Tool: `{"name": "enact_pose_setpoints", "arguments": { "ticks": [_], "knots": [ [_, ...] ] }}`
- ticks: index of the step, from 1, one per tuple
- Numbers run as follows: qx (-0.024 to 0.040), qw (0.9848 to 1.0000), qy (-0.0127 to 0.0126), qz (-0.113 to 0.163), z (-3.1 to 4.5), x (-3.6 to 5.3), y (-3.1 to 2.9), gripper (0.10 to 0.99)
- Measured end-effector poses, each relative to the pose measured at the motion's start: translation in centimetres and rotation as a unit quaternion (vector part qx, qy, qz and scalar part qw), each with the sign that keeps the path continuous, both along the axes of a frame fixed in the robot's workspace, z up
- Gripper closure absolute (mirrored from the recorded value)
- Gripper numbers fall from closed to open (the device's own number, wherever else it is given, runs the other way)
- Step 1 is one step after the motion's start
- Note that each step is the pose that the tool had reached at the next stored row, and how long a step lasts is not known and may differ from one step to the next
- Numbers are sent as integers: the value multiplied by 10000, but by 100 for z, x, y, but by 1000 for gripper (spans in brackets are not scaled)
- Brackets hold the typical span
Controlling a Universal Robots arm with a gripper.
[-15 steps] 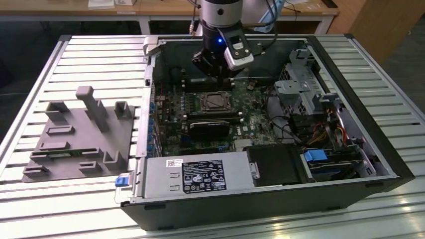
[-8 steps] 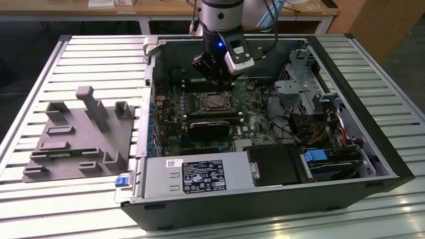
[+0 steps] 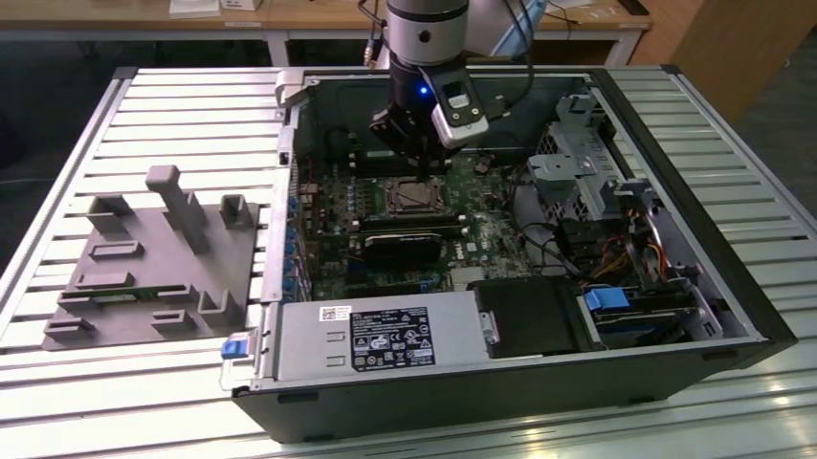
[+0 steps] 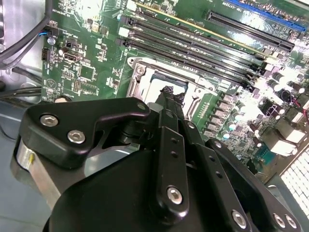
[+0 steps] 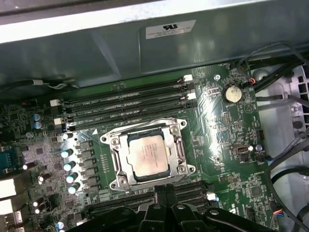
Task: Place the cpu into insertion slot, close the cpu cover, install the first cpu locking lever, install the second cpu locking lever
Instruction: 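Install the second cpu locking lever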
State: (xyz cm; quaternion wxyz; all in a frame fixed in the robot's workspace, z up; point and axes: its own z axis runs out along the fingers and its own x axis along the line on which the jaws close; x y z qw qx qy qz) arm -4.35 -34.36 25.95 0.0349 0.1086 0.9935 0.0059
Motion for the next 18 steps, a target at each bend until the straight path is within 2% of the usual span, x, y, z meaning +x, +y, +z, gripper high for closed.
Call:
{"name": "enact_pose_setpoints", "arguments": {
  "ticks": [5,12,16,17,18],
  "knots": [
    [-1,10000,0,0,-20,0,-5,980],
    [-2,10000,29,1,-77,1,-19,980],
    [-1,10000,34,0,-110,-1,-59,980],
    [-1,10000,34,1,-154,-9,-103,980],
    [4,10000,34,1,-170,-18,-119,980]
  ]
}}
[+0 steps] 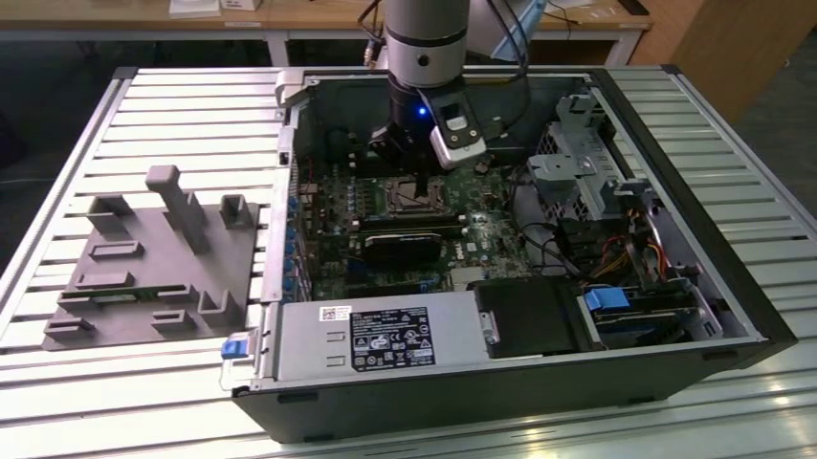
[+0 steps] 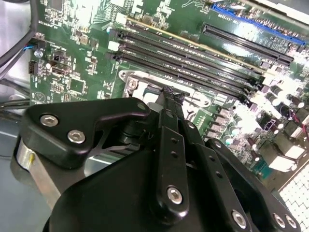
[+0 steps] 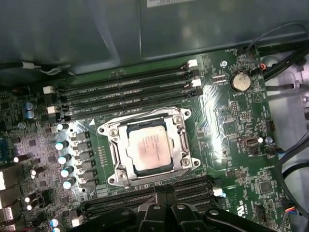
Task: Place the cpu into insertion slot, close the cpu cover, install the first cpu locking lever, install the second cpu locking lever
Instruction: 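Install the second cpu locking lever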
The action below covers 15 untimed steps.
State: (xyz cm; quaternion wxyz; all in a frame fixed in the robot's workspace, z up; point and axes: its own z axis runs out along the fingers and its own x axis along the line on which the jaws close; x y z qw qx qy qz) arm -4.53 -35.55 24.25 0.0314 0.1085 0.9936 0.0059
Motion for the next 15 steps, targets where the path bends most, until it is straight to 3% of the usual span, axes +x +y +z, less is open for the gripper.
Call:
{"name": "enact_pose_setpoints", "arguments": {
  "ticks": [10,15],
  "knots": [
    [5,10000,0,7,-31,-66,-59,980],
    [57,10000,15,7,-71,-71,-71,980]
  ]
}}
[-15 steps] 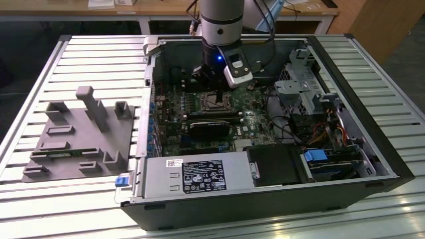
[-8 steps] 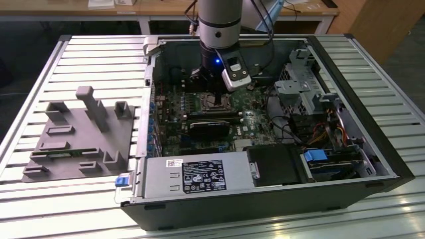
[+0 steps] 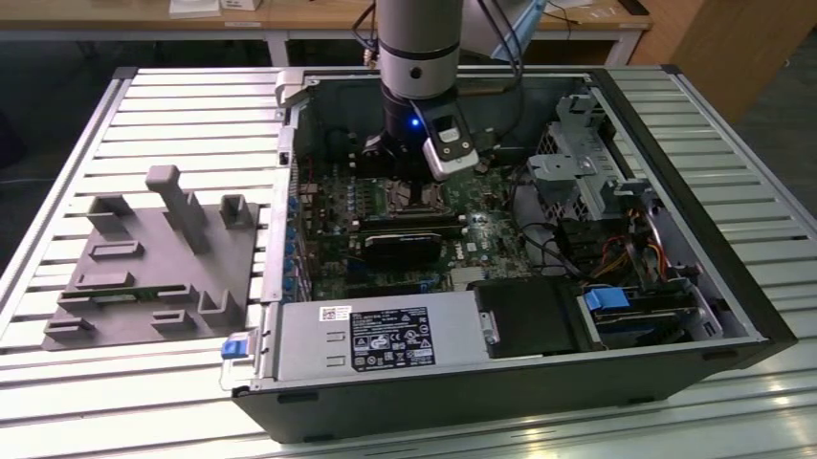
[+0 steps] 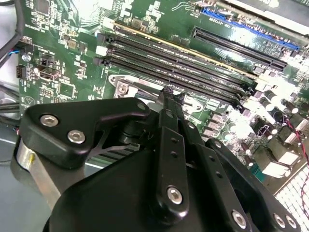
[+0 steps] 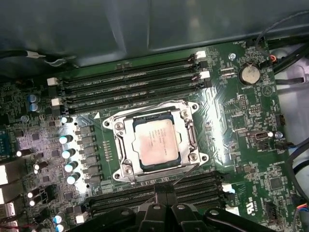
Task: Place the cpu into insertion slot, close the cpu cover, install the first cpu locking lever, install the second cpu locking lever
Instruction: 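Install the second cpu locking lever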
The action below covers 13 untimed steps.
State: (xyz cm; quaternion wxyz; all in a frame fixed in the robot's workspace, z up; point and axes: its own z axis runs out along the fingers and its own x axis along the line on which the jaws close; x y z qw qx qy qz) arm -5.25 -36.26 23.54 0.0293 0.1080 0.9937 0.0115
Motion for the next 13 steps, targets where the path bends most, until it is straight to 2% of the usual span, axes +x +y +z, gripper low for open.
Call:
{"name": "enact_pose_setpoints", "arguments": {
  "ticks": [4,9,13],
  "knots": [
    [36,10000,38,0,-25,-1,-7,980],
    [43,10000,38,0,-28,-1,-8,980],
    [179,9998,38,1,-52,-20,-25,980]
  ]
}}
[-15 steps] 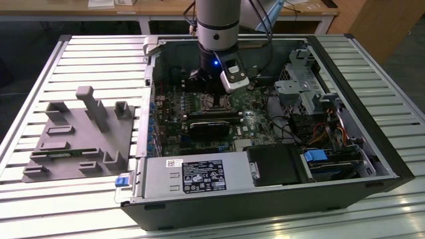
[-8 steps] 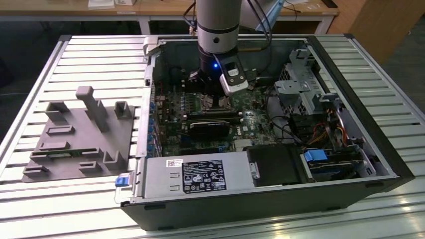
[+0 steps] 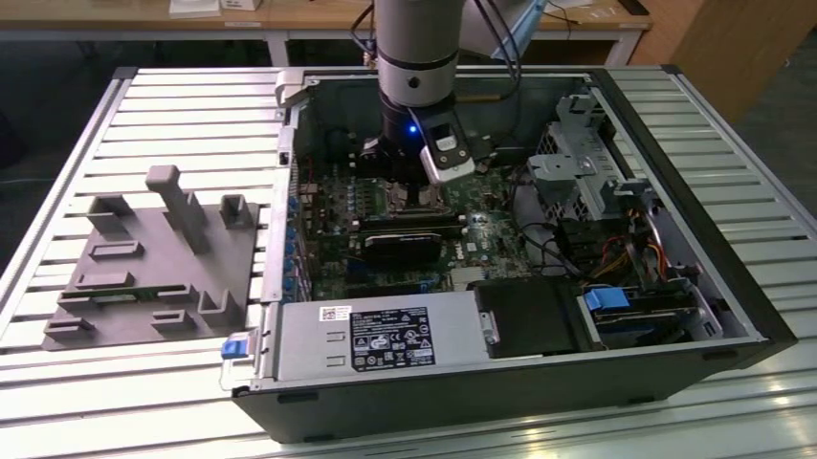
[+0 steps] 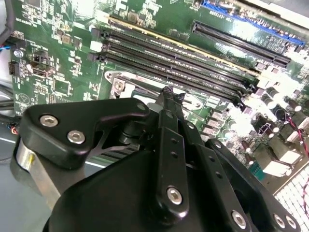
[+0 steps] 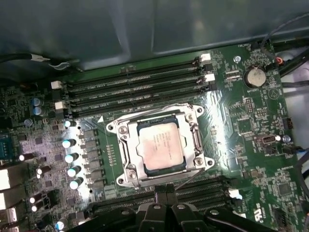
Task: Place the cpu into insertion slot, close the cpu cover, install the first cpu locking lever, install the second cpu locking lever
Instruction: 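Install the second cpu locking lever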
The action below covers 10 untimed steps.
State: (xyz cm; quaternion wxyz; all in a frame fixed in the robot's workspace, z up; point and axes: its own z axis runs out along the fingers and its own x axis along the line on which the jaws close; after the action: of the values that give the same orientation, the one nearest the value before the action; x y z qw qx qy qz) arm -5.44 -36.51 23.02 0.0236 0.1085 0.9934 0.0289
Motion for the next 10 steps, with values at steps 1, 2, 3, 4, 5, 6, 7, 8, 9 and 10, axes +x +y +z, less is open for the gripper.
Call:
{"name": "enact_pose_setpoints", "arguments": {
  "ticks": [1,2,3,4,5,6,7,8,9,10],
  "knots": [
    [31,10000,0,0,-6,-4,-8,980],
    [67,10000,0,0,-12,-10,-16,980],
    [101,9999,0,0,-17,-15,-26,980],
    [139,9999,0,0,-23,-19,-36,980],
    [177,9998,0,0,-30,-22,-46,980],
    [211,9998,0,0,-36,-24,-59,980],
    [237,9997,0,0,-41,-26,-72,980],
    [259,9997,0,0,-46,-28,-86,980],
    [274,9996,1,0,-51,-31,-99,980],
    [286,9996,0,0,-57,-34,-111,980]
  ]
}}
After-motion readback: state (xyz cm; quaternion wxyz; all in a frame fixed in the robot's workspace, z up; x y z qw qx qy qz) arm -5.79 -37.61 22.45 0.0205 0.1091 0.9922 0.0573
